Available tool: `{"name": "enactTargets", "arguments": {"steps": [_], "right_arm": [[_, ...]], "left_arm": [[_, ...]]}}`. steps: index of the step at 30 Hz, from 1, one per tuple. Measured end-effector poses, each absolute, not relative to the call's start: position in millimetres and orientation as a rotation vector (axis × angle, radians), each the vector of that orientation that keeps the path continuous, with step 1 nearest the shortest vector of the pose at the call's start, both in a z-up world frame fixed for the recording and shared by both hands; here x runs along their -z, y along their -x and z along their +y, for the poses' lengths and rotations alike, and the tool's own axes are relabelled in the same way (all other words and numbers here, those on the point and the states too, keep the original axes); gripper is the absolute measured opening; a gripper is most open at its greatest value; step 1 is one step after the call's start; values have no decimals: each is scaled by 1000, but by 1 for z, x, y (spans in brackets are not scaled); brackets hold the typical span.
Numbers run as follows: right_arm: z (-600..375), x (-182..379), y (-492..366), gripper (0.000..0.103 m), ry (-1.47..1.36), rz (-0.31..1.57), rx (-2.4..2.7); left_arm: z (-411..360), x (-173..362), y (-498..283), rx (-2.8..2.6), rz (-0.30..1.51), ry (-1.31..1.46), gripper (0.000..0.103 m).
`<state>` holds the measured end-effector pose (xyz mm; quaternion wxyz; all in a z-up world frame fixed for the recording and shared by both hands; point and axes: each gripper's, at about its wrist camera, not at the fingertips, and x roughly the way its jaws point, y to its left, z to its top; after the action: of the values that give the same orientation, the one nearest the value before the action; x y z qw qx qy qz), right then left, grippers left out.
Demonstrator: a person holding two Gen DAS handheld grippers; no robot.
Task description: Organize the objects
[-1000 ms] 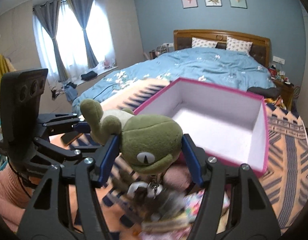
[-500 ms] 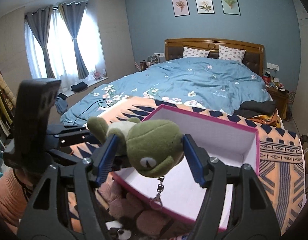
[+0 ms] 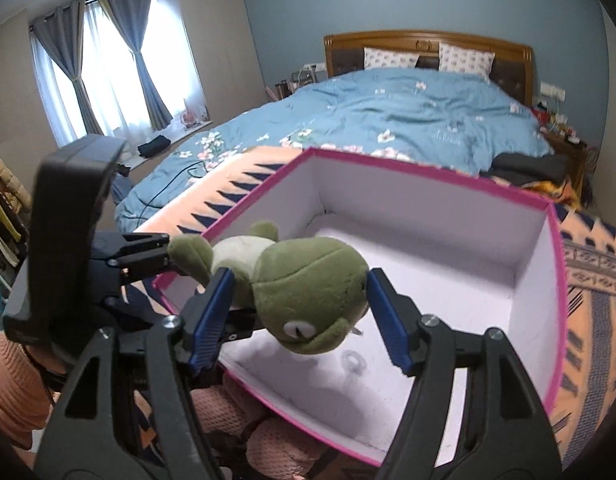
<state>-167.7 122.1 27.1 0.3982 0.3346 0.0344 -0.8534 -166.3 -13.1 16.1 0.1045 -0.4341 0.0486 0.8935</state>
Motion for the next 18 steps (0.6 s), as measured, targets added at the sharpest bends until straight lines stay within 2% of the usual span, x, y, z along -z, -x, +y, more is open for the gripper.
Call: {"name": "enactTargets", "arguments": {"steps": [6,9,10,14,16,18], "right_arm": [[125,-11,177,75,-916,31,2112],[128,-4,176,75,-933,34,2104],[128,-4,175,75,-934,31,2102],[133,-5,171,75,-925,15,2105],[138,-8,168,77,-912,-15,2107],[145,-13,161,84,-891,-55,2105]], "left_arm": [[-13,-19,160,-2660,153,1274,58],[-12,-22,158,-2699,179,1262,60],[-14,-23,158,-2708,181,1259,64],[-19,-27,151,-2718,165,1228,65],[-21,-29,143,-2732,162,1189,73],[-23,-33,134,-2747,138,1139,82]]}}
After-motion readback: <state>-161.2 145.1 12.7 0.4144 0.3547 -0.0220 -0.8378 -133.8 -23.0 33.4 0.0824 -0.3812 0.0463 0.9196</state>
